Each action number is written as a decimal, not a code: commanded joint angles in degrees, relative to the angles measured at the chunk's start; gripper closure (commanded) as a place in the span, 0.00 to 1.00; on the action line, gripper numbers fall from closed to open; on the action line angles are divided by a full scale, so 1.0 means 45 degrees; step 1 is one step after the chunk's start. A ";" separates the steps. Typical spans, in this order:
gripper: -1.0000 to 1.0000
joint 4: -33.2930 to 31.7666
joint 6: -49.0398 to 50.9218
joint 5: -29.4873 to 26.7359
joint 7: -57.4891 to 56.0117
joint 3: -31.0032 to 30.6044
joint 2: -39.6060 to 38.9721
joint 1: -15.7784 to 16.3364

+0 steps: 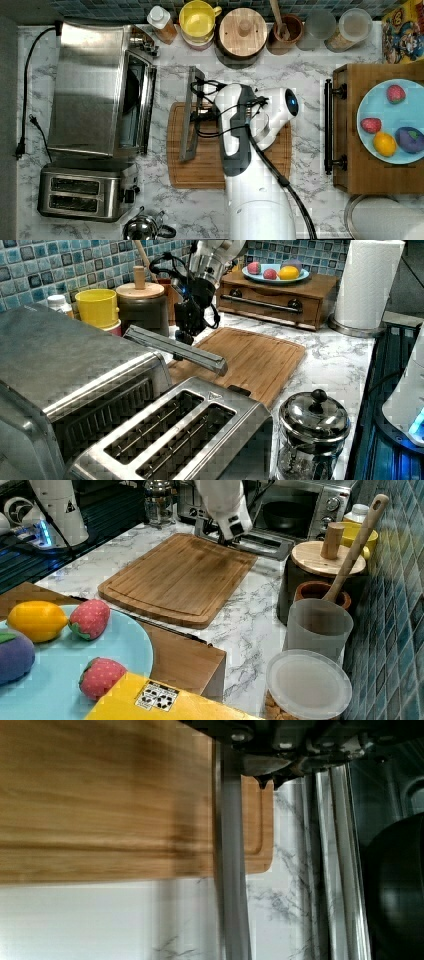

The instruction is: Close the oven.

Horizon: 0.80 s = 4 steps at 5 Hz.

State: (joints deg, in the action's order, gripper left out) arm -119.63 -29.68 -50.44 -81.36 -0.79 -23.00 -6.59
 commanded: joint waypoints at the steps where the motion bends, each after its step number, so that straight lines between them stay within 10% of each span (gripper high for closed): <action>1: 1.00 0.3939 -0.0208 0.3869 0.4012 -0.2024 0.1476 0.3374; 4: 1.00 0.5172 -0.0147 0.8649 0.8649 -0.2140 0.1454 0.4691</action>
State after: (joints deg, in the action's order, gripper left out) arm -105.81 -28.14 -12.61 -49.41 -7.05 -18.02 6.22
